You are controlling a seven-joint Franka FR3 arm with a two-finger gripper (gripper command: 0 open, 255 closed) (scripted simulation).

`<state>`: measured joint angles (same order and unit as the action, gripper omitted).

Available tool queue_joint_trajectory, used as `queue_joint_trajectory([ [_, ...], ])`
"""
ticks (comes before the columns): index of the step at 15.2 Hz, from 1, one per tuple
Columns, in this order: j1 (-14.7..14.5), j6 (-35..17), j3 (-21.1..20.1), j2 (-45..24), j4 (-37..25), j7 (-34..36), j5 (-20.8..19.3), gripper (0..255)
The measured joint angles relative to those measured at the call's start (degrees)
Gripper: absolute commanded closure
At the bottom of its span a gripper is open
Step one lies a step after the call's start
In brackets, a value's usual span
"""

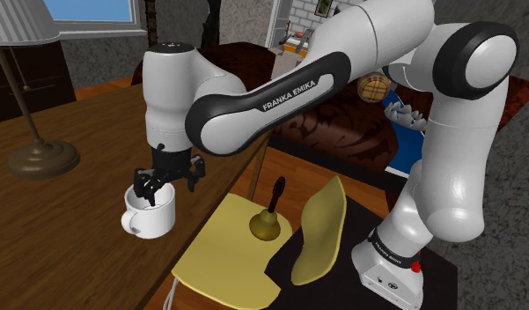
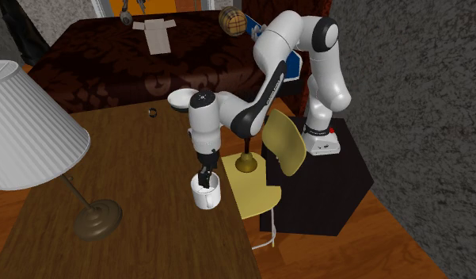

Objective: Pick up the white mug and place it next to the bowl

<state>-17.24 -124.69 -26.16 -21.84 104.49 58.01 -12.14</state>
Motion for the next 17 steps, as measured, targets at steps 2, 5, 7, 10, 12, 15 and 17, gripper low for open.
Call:
queue_joint_trajectory([
  [2, 0.0, 0.0, 0.0, 0.0, 0.0, 0.0, 0.0, 255],
  [5, 0.0, 0.0, 0.0, 0.0, 0.0, 0.0, 0.0, 255],
  [7, 0.0, 0.0, 0.0, 0.0, 0.0, 0.0, 0.0, 255],
  [10, 0.0, 0.0, 0.0, 0.0, 0.0, 0.0, 0.0, 255],
  [12, 0.0, 0.3, -0.1, 0.2, -0.1, 0.0, 0.1, 255],
  [15, 0.2, 1.7, -0.3, 1.1, -0.7, -0.5, 0.7, 255],
  [17, 0.3, 3.2, -0.5, 1.8, -1.6, -0.7, 1.1, 255],
])
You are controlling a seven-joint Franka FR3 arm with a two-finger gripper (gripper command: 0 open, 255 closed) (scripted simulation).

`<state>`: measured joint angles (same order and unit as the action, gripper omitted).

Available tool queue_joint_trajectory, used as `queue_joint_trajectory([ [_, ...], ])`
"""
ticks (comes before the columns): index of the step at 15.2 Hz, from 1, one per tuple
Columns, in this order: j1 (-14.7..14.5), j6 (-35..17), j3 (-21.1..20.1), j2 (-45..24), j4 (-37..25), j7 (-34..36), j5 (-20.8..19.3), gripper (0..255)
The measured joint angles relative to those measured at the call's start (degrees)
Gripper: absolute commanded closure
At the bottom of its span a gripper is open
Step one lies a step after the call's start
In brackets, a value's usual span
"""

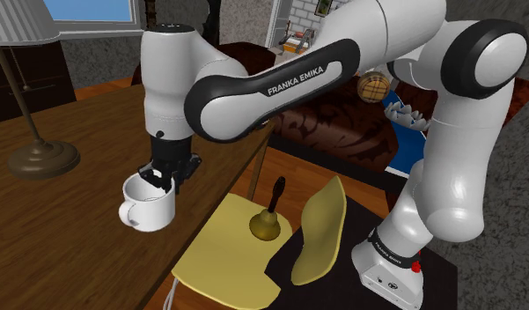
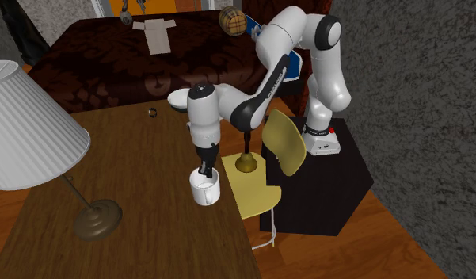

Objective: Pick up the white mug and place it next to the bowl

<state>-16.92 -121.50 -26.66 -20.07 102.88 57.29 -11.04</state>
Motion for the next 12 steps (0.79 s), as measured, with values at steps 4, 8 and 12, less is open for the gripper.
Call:
queue_joint_trajectory([
  [4, 0.2, 2.5, -0.3, 1.3, -1.3, -0.5, 0.8, 255],
  [8, 0.3, 5.3, -0.6, 2.3, -3.3, -0.9, 1.5, 255],
  [12, 0.4, 7.8, -0.8, 3.4, -4.8, -1.4, 2.1, 255],
])
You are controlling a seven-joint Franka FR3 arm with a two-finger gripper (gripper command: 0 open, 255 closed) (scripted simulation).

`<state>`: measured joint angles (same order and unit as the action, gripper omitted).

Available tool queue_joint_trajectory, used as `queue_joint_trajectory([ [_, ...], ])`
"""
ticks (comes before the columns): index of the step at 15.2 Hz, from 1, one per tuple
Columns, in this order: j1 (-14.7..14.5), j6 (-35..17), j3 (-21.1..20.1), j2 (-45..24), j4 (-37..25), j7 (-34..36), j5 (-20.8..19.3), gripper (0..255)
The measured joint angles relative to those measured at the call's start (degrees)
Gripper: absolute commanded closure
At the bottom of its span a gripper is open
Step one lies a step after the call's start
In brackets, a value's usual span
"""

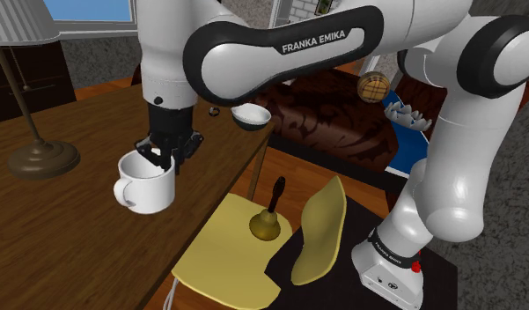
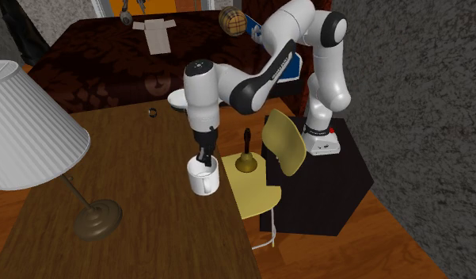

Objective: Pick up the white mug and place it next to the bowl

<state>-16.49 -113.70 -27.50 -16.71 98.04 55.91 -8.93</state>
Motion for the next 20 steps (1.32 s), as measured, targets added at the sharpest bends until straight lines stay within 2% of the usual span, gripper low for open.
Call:
queue_joint_trajectory([
  [15, -0.2, 11.0, -0.5, 1.5, -9.8, -1.0, 1.1, 255],
  [20, 3.1, 11.3, 1.1, 2.5, -9.4, -5.9, 2.0, 255],
])
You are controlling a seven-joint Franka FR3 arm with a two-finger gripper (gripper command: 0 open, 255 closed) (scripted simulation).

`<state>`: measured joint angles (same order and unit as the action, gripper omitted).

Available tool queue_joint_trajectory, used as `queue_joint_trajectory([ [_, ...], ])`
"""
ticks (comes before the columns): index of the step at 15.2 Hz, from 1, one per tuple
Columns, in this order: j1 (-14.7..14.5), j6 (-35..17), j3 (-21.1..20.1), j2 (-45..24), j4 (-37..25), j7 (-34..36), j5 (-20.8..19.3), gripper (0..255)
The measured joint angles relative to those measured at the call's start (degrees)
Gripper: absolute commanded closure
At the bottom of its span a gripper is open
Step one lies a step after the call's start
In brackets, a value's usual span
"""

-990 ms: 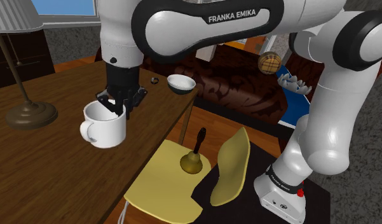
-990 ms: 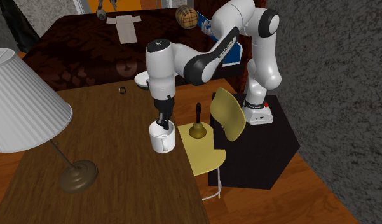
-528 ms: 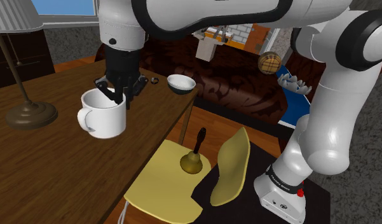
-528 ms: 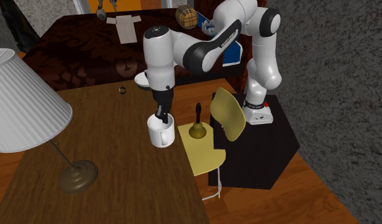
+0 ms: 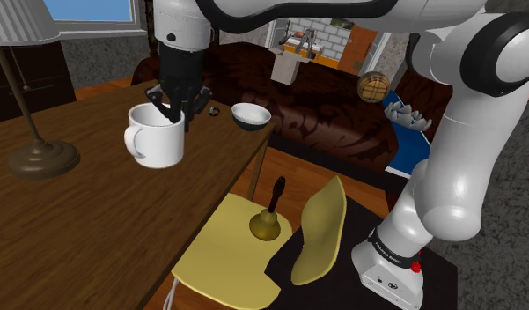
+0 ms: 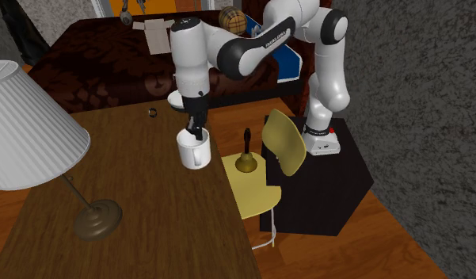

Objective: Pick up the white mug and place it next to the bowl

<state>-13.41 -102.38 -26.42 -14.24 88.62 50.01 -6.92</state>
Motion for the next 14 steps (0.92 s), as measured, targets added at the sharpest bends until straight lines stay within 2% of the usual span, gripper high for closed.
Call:
queue_joint_trajectory([
  [8, 6.7, -0.3, 3.7, 0.1, -0.1, -10.4, 1.1, 255],
  [14, 10.6, 1.4, 6.2, -3.0, -4.9, -17.2, 0.8, 255],
])
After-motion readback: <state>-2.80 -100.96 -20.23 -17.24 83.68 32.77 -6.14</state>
